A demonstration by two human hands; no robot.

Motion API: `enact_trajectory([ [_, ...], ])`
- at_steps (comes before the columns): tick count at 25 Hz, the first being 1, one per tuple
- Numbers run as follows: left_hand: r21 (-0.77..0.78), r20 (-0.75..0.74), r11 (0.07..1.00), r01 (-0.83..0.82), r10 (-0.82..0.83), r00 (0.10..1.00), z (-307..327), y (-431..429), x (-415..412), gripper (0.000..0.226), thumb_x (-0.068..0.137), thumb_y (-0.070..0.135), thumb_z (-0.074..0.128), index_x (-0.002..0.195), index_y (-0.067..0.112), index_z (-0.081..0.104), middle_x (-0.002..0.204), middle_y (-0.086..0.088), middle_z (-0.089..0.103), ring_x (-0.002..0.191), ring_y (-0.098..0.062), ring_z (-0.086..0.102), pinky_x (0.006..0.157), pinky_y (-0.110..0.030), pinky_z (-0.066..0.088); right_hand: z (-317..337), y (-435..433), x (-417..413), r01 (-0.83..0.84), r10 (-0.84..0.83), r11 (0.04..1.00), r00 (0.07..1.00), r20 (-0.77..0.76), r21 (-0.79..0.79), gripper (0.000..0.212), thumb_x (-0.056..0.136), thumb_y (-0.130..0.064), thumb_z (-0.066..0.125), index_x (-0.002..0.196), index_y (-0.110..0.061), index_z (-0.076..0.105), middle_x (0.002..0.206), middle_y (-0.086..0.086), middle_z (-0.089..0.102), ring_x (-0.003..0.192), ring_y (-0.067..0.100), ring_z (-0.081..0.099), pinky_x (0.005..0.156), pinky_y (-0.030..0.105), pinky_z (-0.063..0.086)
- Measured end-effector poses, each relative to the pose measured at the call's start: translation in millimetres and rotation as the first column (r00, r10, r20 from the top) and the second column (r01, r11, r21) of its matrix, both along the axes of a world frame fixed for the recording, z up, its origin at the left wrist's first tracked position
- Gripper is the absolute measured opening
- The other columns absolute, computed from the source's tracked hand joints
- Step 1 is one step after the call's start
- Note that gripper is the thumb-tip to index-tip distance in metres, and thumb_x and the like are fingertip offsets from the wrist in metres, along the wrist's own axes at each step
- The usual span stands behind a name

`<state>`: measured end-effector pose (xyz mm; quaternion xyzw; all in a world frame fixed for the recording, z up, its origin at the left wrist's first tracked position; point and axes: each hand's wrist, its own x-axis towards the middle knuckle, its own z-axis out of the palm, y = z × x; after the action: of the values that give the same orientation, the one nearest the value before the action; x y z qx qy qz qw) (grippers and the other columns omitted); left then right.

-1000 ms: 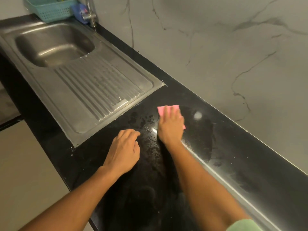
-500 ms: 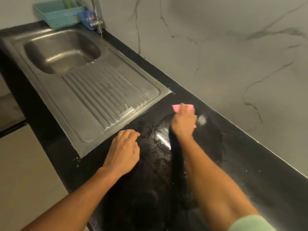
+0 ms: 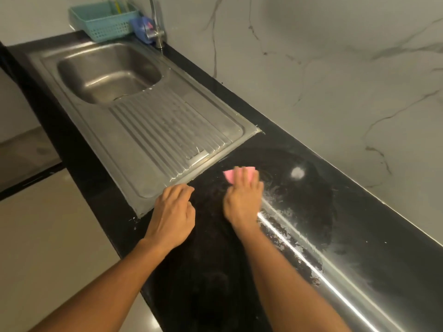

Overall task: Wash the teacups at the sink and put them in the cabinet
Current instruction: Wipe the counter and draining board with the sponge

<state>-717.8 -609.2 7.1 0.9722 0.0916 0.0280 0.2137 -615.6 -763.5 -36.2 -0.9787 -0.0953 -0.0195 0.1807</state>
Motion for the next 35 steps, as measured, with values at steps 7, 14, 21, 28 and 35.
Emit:
enact_trajectory([
  [7, -0.003, 0.025, 0.998, 0.056, -0.056, 0.998, 0.9, -16.4, -2.7, 0.04, 0.097, 0.014, 0.054, 0.137, 0.014, 0.057, 0.138, -0.001, 0.056, 0.13, -0.02, 0.048, 0.11, -0.041, 0.042, 23.2, -92.4, 40.1, -0.223, 0.229, 0.973, 0.963, 0.146, -0.053, 0.033, 0.086, -0.026, 0.039, 0.109, -0.031, 0.063, 0.111, -0.007, 0.056, 0.101, 0.019, 0.056, 0.077, 0.033, 0.045],
  [14, -0.066, -0.001, 0.997, -0.026, 0.026, 1.0, 5.0, -68.0, -1.3, 0.036, 0.103, -0.005, 0.038, 0.137, -0.013, 0.048, 0.136, -0.037, 0.051, 0.124, -0.029, 0.05, 0.11, -0.012, 0.031, 35.2, -22.4, -17.8, 0.011, -0.007, 0.968, 1.0, -0.017, 0.249, 0.028, 0.09, -0.019, 0.042, 0.105, -0.028, 0.064, 0.099, -0.007, 0.063, 0.081, 0.013, 0.06, 0.075, 0.037, 0.056],
  [21, -0.054, -0.004, 0.991, 0.12, -0.12, 0.993, 3.0, -73.5, 13.3, 0.05, 0.099, 0.031, 0.035, 0.139, 0.011, 0.057, 0.142, -0.004, 0.056, 0.136, -0.021, 0.046, 0.116, -0.044, 0.034, 31.9, -171.9, 1.7, -0.153, 0.167, 0.984, 0.969, 0.183, -0.087, 0.038, 0.082, -0.025, 0.035, 0.107, -0.032, 0.063, 0.116, 0.0, 0.061, 0.102, 0.025, 0.055, 0.083, 0.024, 0.039],
  [28, 0.01, 0.001, 0.996, 0.083, -0.083, 0.997, -4.4, -85.6, -0.9, 0.052, 0.098, 0.031, 0.033, 0.136, 0.01, 0.06, 0.141, -0.006, 0.057, 0.135, -0.025, 0.047, 0.115, -0.049, 0.033, 29.9, -79.6, -73.5, 0.066, -0.072, 0.979, 0.997, 0.021, 0.195, 0.036, 0.091, -0.012, 0.044, 0.114, -0.033, 0.062, 0.104, -0.013, 0.056, 0.091, 0.006, 0.048, 0.084, 0.026, 0.046],
  [35, 0.04, 0.029, 0.982, 0.186, -0.187, 0.982, 4.8, -132.0, 11.8, 0.04, 0.102, 0.024, 0.043, 0.138, 0.011, 0.057, 0.141, -0.005, 0.055, 0.134, -0.024, 0.045, 0.115, -0.047, 0.031, 22.1, -184.8, -57.9, -0.236, 0.214, 0.97, 0.945, 0.247, 0.062, 0.038, 0.079, -0.008, 0.069, 0.11, -0.031, 0.068, 0.112, 0.0, 0.066, 0.1, 0.014, 0.052, 0.093, 0.018, 0.043],
])
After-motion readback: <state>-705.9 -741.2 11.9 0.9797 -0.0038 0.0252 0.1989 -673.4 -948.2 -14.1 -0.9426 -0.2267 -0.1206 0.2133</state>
